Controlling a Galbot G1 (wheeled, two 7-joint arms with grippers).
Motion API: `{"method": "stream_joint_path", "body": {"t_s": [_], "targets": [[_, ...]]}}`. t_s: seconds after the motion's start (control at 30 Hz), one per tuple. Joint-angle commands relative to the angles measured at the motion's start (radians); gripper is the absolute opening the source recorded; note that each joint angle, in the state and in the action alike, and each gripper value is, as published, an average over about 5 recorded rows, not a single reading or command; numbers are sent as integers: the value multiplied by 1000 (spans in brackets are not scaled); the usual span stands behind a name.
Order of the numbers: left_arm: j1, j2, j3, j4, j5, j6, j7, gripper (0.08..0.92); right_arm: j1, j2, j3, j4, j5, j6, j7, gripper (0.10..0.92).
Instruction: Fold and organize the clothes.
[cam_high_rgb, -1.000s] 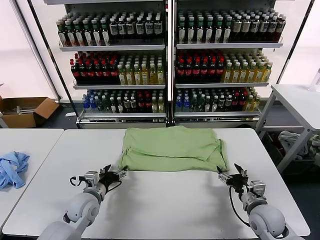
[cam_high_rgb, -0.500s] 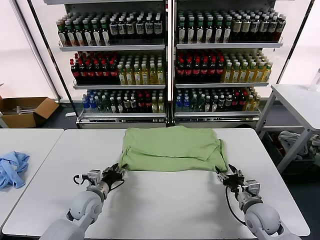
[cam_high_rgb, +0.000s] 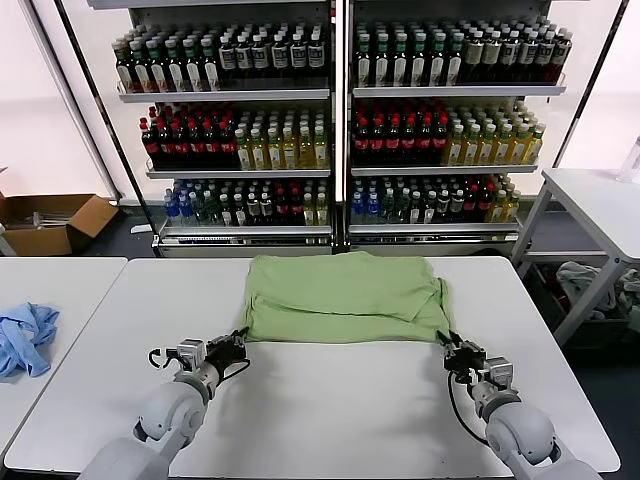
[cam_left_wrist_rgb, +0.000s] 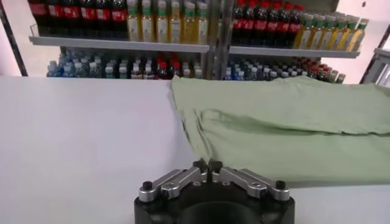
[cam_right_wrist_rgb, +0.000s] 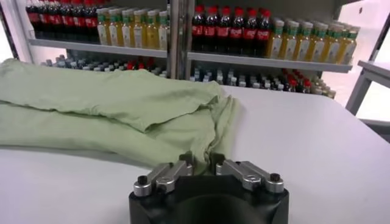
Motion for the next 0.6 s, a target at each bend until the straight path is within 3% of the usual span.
{"method": "stream_joint_path", "body": {"t_s": [0.03,0.27,0.6], "targets": [[6,13,3,-22,18,-14,7,81,-1,-7,1,19,-9,0,2,119],[61,76,-6,-113,24,-11,-29,81,-83,-81,24,145,17,-9,17,112],[257,168,-61,-295,40,-22,-147,81,-293,-155,94,371,-39,-44,38,112]]}}
